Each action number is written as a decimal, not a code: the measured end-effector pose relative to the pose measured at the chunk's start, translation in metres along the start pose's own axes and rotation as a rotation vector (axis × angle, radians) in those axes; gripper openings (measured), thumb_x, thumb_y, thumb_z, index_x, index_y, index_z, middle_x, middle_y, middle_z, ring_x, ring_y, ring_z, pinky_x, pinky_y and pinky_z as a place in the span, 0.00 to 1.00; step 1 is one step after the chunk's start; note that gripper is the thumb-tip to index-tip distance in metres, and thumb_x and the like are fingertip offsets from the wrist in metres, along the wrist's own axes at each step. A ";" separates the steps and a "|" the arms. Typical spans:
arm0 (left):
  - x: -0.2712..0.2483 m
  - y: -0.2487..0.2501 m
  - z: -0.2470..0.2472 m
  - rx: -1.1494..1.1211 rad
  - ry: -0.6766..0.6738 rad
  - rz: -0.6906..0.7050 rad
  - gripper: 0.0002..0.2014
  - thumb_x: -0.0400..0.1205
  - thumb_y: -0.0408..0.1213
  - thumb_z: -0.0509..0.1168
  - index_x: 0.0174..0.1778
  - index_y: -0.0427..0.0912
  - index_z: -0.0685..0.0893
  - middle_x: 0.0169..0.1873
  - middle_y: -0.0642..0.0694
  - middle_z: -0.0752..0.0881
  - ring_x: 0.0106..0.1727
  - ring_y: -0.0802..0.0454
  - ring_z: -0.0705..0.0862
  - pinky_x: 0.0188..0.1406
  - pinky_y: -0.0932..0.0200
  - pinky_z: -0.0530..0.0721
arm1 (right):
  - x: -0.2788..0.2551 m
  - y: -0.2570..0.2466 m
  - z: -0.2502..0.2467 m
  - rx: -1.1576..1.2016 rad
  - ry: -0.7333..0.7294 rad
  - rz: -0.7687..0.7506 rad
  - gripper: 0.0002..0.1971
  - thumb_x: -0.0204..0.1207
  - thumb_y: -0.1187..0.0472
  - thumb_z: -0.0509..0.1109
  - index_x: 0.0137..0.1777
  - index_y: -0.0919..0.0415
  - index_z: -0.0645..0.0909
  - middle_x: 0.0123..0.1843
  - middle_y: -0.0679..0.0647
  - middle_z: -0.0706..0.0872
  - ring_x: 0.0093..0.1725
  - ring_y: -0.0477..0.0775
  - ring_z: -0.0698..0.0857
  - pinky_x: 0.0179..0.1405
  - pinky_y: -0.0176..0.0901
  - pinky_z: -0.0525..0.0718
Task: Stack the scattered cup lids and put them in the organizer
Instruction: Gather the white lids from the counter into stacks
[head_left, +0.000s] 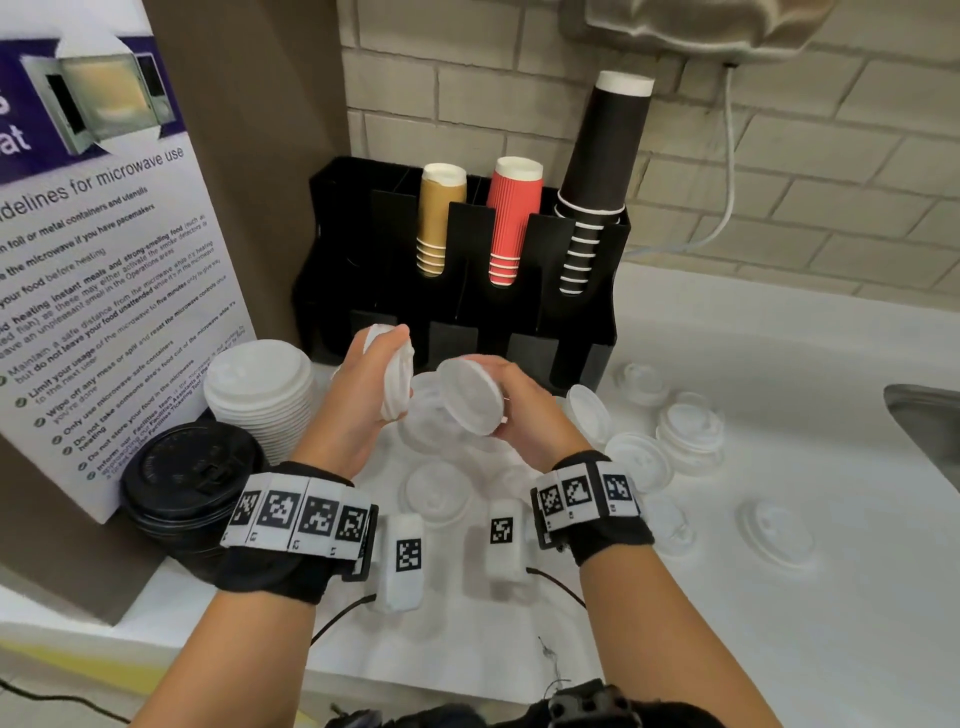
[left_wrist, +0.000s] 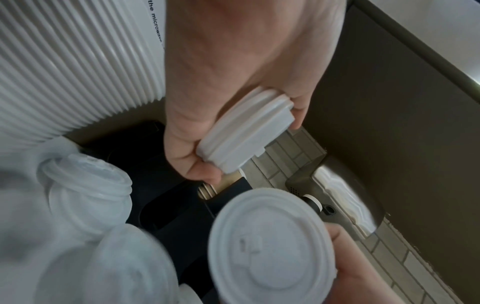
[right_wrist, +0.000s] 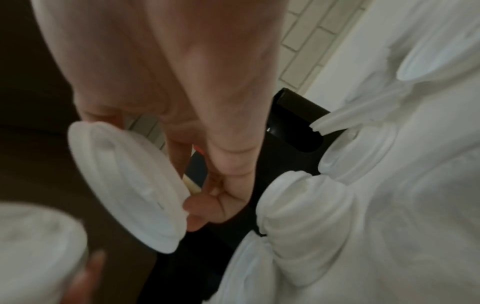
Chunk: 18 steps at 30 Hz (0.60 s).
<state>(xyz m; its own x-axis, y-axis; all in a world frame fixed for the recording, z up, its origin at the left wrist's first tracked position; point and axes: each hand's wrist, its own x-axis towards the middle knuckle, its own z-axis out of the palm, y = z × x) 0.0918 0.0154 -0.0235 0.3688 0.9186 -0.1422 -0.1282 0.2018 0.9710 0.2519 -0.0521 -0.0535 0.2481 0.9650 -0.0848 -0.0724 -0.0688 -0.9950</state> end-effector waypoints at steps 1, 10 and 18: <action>0.000 -0.001 0.002 -0.006 -0.005 -0.009 0.19 0.85 0.52 0.60 0.69 0.48 0.77 0.52 0.49 0.77 0.52 0.51 0.78 0.42 0.57 0.77 | 0.000 -0.002 -0.001 0.083 0.021 0.010 0.13 0.83 0.53 0.59 0.56 0.42 0.86 0.55 0.42 0.86 0.57 0.47 0.83 0.46 0.40 0.86; -0.014 0.000 0.022 0.029 -0.132 -0.023 0.24 0.89 0.52 0.52 0.76 0.43 0.73 0.67 0.38 0.82 0.68 0.45 0.82 0.73 0.42 0.76 | 0.000 -0.014 0.017 0.041 -0.045 -0.132 0.14 0.83 0.58 0.62 0.67 0.53 0.79 0.60 0.57 0.85 0.56 0.52 0.86 0.54 0.50 0.87; -0.014 -0.004 0.021 -0.018 -0.148 0.008 0.26 0.87 0.56 0.50 0.75 0.44 0.72 0.67 0.38 0.82 0.67 0.44 0.83 0.71 0.38 0.78 | -0.007 -0.021 0.022 -0.149 -0.074 -0.249 0.19 0.79 0.64 0.70 0.69 0.54 0.77 0.61 0.58 0.82 0.59 0.57 0.85 0.51 0.49 0.90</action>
<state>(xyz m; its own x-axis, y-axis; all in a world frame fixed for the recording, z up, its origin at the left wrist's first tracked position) 0.1069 -0.0053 -0.0211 0.4989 0.8605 -0.1034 -0.1473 0.2018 0.9683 0.2304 -0.0520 -0.0311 0.1694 0.9723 0.1613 0.1256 0.1411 -0.9820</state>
